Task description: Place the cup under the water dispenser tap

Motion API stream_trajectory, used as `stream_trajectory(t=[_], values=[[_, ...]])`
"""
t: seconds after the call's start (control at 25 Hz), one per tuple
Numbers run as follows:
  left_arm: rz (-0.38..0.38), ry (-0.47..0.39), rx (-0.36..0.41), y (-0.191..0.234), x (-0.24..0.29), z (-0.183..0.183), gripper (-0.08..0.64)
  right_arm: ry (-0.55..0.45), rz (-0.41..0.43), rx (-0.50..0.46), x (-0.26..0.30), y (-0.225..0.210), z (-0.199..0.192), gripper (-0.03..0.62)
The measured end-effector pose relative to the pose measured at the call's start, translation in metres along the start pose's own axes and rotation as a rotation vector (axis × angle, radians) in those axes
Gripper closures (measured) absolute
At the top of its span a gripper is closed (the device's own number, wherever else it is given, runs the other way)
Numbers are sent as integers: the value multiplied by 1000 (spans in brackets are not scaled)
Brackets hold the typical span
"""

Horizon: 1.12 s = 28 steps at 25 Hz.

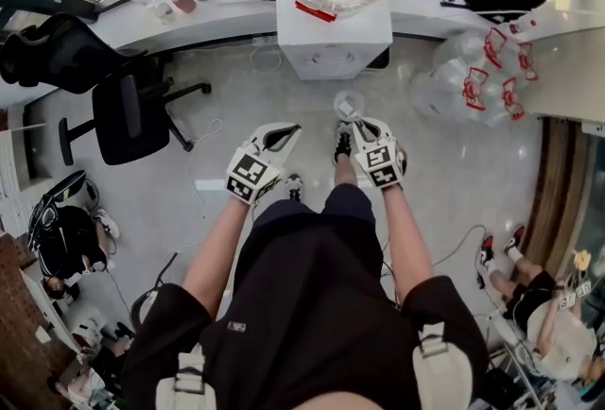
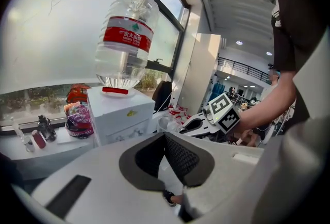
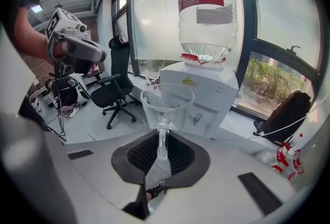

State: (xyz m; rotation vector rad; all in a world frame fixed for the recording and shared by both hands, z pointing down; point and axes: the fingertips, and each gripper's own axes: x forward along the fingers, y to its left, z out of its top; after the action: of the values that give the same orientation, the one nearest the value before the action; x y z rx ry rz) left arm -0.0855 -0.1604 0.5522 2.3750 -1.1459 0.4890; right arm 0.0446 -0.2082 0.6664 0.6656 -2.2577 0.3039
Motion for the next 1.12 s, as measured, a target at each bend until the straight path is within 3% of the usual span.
stream_trajectory(t=[0.56, 1.12], values=[[11, 26, -37, 9, 35, -19, 561, 44, 26, 46, 61, -35, -46, 572], [21, 60, -71, 22, 62, -70, 561, 89, 4, 55, 136, -64, -91, 572]])
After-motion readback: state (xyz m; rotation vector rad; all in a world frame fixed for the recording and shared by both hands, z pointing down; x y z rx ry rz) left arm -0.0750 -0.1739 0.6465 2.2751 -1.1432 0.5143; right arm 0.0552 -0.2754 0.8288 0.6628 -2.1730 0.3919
